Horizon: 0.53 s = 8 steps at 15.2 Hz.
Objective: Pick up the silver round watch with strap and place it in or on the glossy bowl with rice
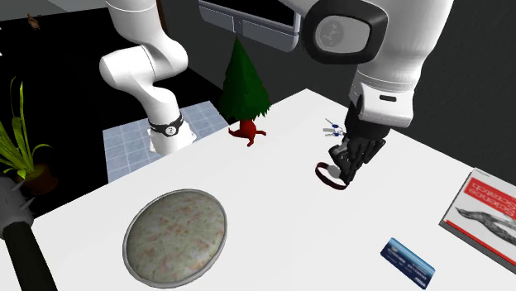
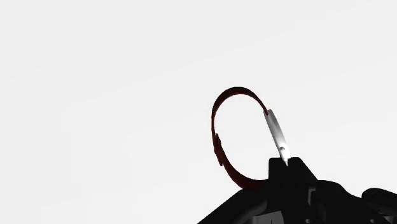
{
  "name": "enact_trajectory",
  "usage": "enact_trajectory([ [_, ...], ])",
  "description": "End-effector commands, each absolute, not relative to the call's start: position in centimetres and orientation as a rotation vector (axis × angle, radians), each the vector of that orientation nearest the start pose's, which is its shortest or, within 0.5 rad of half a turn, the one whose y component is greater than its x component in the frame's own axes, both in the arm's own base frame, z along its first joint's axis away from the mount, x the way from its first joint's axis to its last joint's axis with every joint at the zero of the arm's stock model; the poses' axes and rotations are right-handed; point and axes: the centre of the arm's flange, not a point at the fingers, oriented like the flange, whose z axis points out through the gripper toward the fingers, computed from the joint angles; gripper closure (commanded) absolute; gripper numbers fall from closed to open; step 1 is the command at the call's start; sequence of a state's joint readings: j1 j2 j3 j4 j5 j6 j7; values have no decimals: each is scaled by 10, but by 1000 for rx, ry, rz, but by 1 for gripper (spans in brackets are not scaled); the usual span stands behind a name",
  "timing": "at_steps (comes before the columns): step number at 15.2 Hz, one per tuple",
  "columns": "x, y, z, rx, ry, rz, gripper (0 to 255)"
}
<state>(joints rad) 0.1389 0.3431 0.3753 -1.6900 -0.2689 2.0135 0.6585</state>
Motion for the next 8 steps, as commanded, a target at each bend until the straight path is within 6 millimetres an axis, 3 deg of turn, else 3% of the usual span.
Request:
enact_trajectory([
  [1, 584, 286, 421, -3234, 81, -118, 255],
  [8, 584, 286, 458, -3234, 81, -118, 255],
])
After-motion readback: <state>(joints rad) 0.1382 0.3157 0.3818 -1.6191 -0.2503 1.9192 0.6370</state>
